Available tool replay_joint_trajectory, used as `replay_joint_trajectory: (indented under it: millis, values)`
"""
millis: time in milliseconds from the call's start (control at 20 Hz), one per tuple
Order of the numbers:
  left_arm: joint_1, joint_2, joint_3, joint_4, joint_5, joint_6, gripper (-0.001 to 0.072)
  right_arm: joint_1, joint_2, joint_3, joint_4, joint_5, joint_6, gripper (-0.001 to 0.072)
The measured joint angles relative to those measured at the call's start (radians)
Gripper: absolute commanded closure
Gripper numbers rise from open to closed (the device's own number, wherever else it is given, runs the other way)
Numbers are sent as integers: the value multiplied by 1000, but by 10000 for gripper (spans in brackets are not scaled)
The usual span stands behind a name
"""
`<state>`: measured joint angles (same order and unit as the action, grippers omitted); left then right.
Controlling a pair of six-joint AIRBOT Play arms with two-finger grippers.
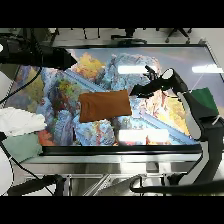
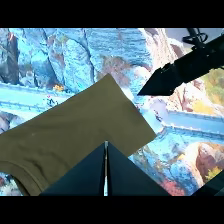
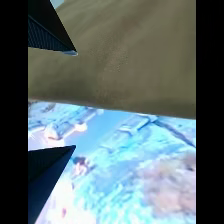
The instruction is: Fold the shirts.
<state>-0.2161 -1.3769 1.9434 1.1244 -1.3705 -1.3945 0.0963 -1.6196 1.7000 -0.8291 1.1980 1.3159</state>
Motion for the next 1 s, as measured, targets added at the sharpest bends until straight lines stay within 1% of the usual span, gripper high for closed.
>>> replay_joint_trajectory:
  millis: [200,250,300,350,400,450,500,650,800,900,1000]
  values:
    - [0,0,0,0,0,0,694,26,-66,0,77,20,-31,78]
    - [0,0,0,0,0,0,694,35,-74,1,91,19,-37,178]
    - [0,0,0,0,0,0,694,45,-81,1,97,17,-45,328]
    - [0,0,0,0,0,0,694,57,-89,0,101,13,-52,400]
    - [0,0,0,0,0,0,694,66,-92,0,105,6,-63,579]
    - [0,-1,0,0,0,0,694,75,-95,0,126,-2,-78,656]
    - [0,0,0,0,0,0,694,80,-95,2,153,-5,-92,694]
    - [0,-1,0,0,-1,-1,694,78,-69,36,227,-6,-131,696]
    - [0,-1,0,0,-11,-2,694,25,-4,107,256,-7,-138,696]
    - [0,-1,0,0,-22,-2,694,-49,57,158,270,-6,-124,696]
    - [0,-1,0,0,-32,-2,694,-149,124,191,274,1,-87,696]
